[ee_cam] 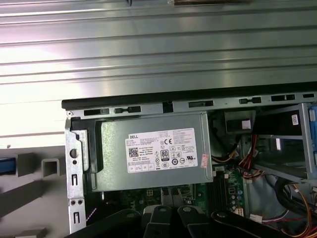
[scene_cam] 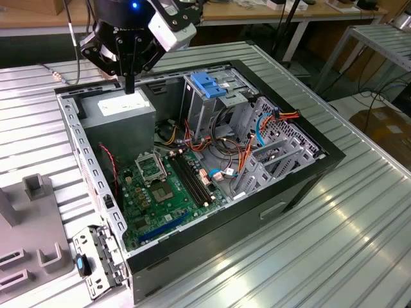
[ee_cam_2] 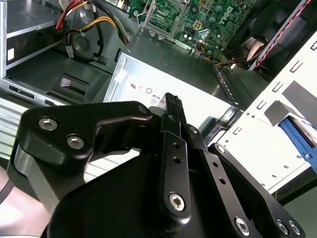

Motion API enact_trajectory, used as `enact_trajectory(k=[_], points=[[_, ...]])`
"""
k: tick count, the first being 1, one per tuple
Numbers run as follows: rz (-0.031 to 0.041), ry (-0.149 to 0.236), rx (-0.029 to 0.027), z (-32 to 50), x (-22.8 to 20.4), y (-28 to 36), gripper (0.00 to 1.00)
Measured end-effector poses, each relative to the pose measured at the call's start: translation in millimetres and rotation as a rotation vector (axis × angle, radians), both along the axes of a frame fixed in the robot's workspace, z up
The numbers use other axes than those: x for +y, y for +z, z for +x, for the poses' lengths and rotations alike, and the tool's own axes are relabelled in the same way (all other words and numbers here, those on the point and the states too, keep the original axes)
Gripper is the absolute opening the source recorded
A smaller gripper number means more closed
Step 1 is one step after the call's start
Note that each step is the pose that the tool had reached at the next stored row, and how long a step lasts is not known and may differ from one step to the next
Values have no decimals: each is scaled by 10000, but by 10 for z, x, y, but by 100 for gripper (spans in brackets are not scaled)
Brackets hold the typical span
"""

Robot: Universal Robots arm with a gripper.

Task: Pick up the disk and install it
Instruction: 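Reach for the disk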

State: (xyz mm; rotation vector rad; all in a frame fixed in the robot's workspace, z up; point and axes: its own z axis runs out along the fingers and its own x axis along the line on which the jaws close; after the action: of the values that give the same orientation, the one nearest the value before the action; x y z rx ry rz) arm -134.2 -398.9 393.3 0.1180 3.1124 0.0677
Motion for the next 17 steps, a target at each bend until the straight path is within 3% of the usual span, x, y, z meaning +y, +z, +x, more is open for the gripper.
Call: enact_trajectory(k=[17], points=[[0,0,0,-117,0,0,11]])
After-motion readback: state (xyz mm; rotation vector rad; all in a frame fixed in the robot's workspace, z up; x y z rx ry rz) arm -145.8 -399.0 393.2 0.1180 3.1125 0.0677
